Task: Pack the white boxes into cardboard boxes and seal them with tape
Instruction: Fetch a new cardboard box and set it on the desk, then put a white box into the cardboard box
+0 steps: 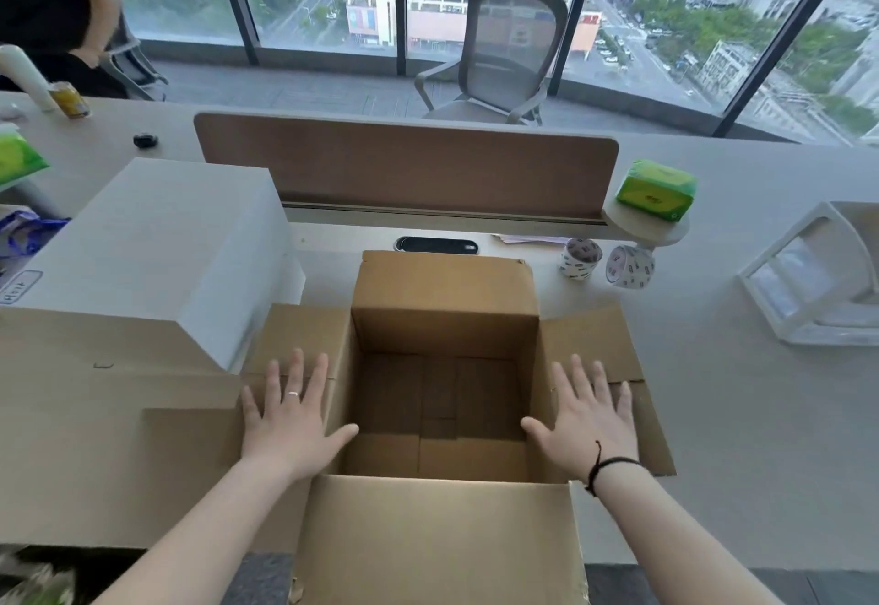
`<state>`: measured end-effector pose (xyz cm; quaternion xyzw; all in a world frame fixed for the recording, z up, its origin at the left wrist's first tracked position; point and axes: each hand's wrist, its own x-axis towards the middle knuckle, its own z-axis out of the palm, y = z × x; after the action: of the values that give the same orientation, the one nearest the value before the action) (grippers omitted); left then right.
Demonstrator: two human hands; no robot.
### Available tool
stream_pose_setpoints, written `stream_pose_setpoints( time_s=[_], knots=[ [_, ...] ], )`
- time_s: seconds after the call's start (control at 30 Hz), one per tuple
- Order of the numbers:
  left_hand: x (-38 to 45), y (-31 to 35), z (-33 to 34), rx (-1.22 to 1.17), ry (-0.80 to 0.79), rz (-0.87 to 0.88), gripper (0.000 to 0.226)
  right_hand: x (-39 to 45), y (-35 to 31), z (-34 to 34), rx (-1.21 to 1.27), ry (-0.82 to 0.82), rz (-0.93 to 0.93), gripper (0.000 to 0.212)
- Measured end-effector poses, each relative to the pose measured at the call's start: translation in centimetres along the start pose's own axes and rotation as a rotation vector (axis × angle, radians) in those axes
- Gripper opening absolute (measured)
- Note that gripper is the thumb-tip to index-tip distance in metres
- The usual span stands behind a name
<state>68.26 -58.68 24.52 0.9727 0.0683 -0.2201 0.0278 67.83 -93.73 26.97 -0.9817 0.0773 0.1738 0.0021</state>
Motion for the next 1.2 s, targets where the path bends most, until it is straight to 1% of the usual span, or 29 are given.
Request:
stream_pose_setpoints(
  time_s=[0.13,0.23,0.3,0.4,0.53,0.6,0.7,0.8,0.9,1.0,1.13,1.2],
  knots=[
    [0.1,0.2,1.6,-0.26,-0.039,0.029,0.098,-0.6,-0.3,3.0,0.14,-0.025,0.025,0.083],
    [0.3,0.1,1.3,-0.287,-0.052,0.038,0.094,-0.3,0.2,3.2,0.172,-0.017,0.028,0.081],
    [0.3,0.1,0.8,-0.253,-0.054,0.034,0.092,0.0,0.2,2.7,0.178,-0.025,0.025,0.08],
    [0.0,0.6,-0.3,-0.194,0.01,0.074,0.089,0.6,-0.7,1.4,0.187,0.01,-0.007,0.079],
    [-0.7,2.5,-2.4,-0.238,0.104,0.132,0.082,1.4,-3.4,-0.7,0.253,0.046,-0.118,0.076],
    [-1.1,3.6,-3.5,-0.29,0.144,0.162,0.078,1.7,-5.1,-1.4,0.291,0.054,-0.184,0.075],
    [-1.9,5.0,-5.1,-0.47,0.197,0.183,0.075,2.1,-7.3,-2.0,0.374,0.042,-0.276,0.073],
    [-2.7,5.3,-6.3,-0.637,0.247,0.142,0.069,2.8,-9.1,-2.4,0.437,0.025,-0.357,0.072],
    [-3.3,4.6,-7.0,-0.762,0.304,0.047,0.064,3.6,-10.7,-2.7,0.487,0.016,-0.417,0.071],
    [-3.6,2.9,-7.4,-0.81,0.359,-0.042,0.059,4.1,-12.9,-2.6,0.529,-0.017,-0.455,0.07],
    [-3.5,-0.9,-8.0,-0.888,0.411,-0.103,0.056,3.4,-16.4,-2.5,0.589,-0.102,-0.507,0.07],
    [-3.0,-2.9,-8.8,-0.915,0.472,-0.151,0.053,3.4,-18.4,-3.2,0.597,-0.123,-0.545,0.07]
  ],
)
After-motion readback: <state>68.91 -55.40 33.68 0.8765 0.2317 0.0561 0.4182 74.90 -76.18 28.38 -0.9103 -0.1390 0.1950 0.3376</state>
